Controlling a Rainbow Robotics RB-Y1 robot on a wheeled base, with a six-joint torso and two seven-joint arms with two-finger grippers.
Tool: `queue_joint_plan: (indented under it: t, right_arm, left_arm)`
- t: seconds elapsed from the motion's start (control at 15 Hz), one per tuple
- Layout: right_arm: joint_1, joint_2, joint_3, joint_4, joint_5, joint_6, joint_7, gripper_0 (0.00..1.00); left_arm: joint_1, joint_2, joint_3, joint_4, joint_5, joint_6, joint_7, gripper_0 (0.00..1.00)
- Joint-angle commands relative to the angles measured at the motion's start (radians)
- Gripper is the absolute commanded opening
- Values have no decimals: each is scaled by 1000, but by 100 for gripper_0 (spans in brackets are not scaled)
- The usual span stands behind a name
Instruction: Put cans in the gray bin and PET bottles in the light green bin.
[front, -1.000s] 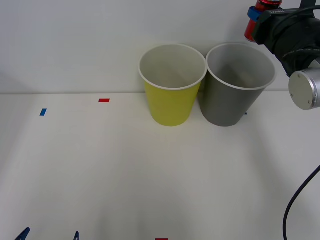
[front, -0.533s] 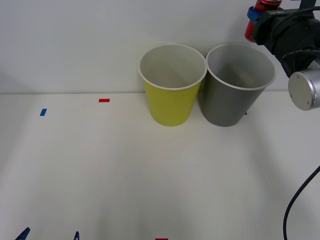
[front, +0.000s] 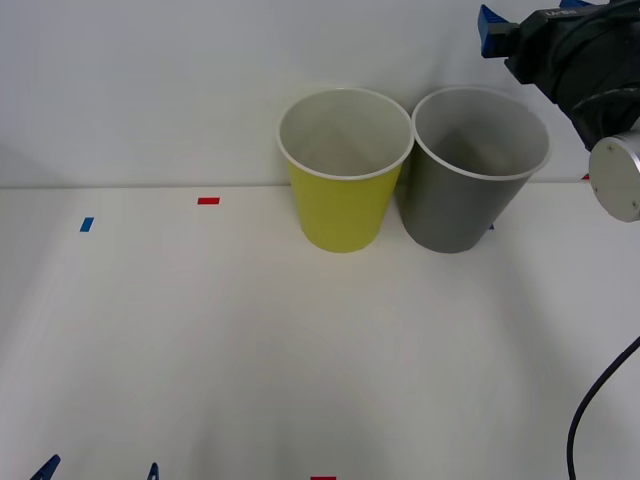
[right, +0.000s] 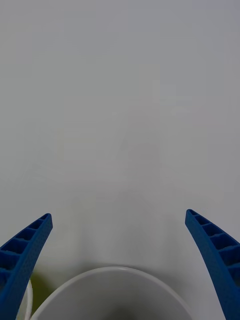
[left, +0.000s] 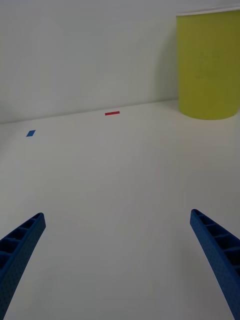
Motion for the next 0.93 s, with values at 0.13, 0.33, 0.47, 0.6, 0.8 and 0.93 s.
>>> queue_joint_plan:
  t: [0.13,0.33,0.47,0.6,0.8,0.93]
  right_arm:
    - [8,-1,-14,-26,1,5,-15,90]
    - [8,-2,-17,-25,0,7,-17,96]
    - [8,-1,-17,-25,0,7,-15,100]
    - [8,-1,-19,-25,0,7,-9,100]
    - [43,-1,-36,-80,0,7,-15,100]
    - [135,-2,-56,-181,1,7,-15,100]
  left_arm:
    - [0,0,0,0,0,0,0,100]
    - [0,0,0,0,0,0,0,100]
    - [0,0,0,0,0,0,0,100]
    - [0,0,0,0,0,0,0,100]
    - [0,0,0,0,0,0,0,100]
    - [0,0,0,0,0,0,0,100]
